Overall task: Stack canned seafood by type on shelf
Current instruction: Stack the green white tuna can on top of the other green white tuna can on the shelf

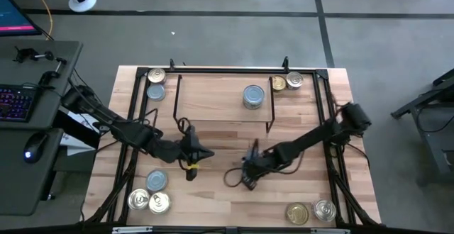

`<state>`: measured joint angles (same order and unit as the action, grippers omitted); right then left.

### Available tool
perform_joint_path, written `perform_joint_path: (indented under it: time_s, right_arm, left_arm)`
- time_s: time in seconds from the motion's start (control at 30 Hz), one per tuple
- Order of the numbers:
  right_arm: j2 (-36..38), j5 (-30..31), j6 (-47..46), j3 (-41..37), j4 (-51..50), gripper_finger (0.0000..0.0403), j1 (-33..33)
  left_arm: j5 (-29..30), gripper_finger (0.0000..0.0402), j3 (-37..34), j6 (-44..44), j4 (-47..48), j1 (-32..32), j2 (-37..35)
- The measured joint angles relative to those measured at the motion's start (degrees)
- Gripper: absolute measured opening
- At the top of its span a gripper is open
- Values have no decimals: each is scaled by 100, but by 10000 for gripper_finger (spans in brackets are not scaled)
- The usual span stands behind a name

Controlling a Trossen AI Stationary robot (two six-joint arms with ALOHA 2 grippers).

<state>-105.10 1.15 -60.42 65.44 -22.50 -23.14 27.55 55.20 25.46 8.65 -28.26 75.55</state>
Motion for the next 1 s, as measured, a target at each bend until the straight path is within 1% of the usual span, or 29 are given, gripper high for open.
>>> perform_joint_path:
  time_s: [0.07, 0.17, 0.23, 0.33, 0.43, 0.53, 0.63, 0.7, 0.77, 0.83, 1.0]
  right_arm:
    - [-205, 16, 511, 516, -123, 0, 39]
    - [-164, 211, 962, 1142, -608, 0, 63]
    - [-18, 445, 1039, 1379, -1217, 0, 21]
    - [322, 786, 841, 1478, -1923, 0, -135]
    - [685, 783, 503, 1186, -2214, 0, -379]
    - [845, 688, -57, 524, -2139, 0, -610]
    - [911, 407, -493, -166, -1366, 0, -695]
    - [872, 210, -549, -574, -570, 0, -675]
    - [787, 162, -532, -871, 138, 0, -612]
    - [704, 235, -525, -1007, 514, 0, -525]
    - [453, 632, -73, -956, -6, 0, -294]
  left_arm:
    - [-15, 0, -127, 64, -159, -14, 131]
    - [-207, 0, -458, 219, -640, -51, 367]
    - [-304, 0, -719, 270, -1184, -71, 583]
    - [-319, 0, -987, 266, -1962, -38, 999]
    - [-382, 0, -1052, -65, -2477, 84, 1509]
    - [-638, 0, -1058, -502, -2937, 227, 2092]
    - [-892, 0, -1014, -887, -3450, 368, 2641]
    - [-952, 0, -917, -1103, -3548, 465, 2965]
    - [-964, 0, -817, -1189, -3540, 572, 3188]
    - [-1062, 0, -718, -1209, -3568, 679, 3344]
    - [-1248, 0, -614, -1207, -3575, 855, 3475]
